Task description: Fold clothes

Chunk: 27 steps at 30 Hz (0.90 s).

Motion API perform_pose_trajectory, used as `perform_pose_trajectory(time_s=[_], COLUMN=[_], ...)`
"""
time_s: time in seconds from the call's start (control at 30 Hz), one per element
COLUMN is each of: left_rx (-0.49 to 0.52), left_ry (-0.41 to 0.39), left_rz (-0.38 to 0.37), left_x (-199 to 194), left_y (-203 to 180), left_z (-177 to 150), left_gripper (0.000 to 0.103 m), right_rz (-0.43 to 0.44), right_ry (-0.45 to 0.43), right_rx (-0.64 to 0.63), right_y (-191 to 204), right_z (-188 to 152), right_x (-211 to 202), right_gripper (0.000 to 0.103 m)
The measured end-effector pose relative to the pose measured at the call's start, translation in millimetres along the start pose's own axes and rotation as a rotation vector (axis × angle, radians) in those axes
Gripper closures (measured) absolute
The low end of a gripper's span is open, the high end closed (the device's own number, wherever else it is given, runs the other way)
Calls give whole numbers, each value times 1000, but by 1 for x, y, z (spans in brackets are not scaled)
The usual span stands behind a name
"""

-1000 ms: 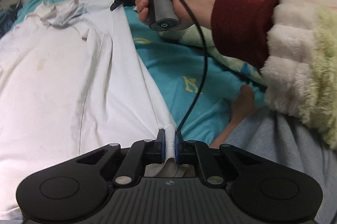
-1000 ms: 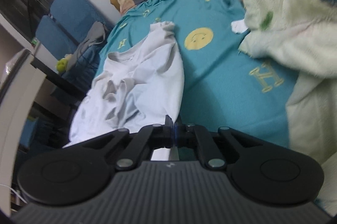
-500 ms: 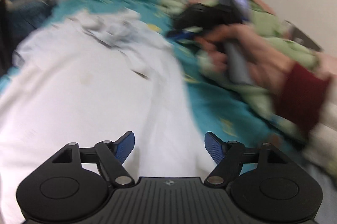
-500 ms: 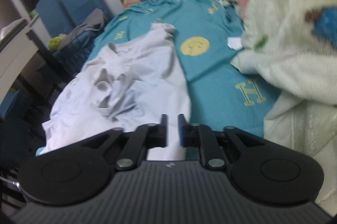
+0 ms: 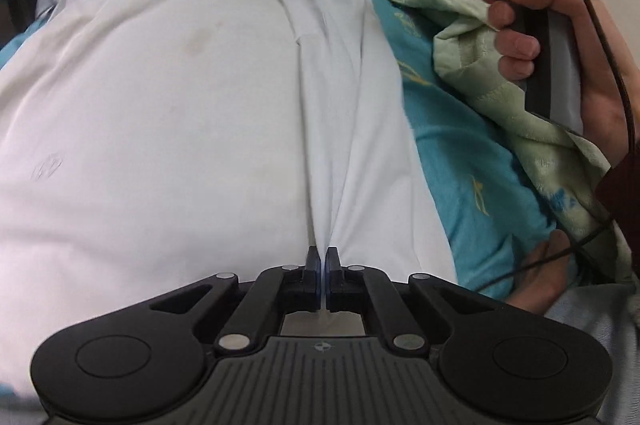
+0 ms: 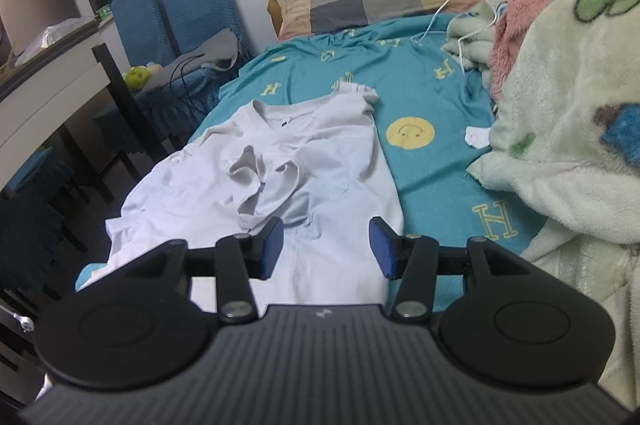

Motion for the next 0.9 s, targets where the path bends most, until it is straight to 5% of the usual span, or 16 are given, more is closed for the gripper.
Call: perform_pose_trajectory(time_s=[0.1, 0.2, 0.27, 0.33, 0.6, 0.83, 0.9], left_rx=[-26, 2, 12, 15, 78, -27, -16], left_ry=[82, 27, -21, -78, -376, -451, -474], left_rz=[26, 34, 37, 44, 165, 147, 190], left_x=[5, -3, -13, -28, -51, -24, -16], left_y=[7, 8, 9, 12, 18, 45, 54], left_z=[-12, -11, -6, 3, 105, 137, 137], left_gripper=[101, 100, 90, 66, 22, 15, 4], right_rz=[9, 12, 17, 33, 133, 133, 124], right_ry=[-19, -13, -4, -5, -44, -42, -39], right_rx=[18, 14, 3, -6, 23, -3, 6], right_y=[-1, 1, 3, 6, 22, 27, 27], right_z=[2, -1, -3, -4, -7, -18, -18], right_x=[-5, -4, -3, -3, -3, 22, 35], right_gripper=[52, 52, 52, 52, 52, 52, 52])
Point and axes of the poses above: each gripper's, at about its wrist camera, not at the fingertips, and x roughly the way its jaws point, y to its left, z to its top, the point moved 6 cm from there along x, roughly the way its jaws point, and after that the axes turned 13 degrees about z, right-handed, at the moved point
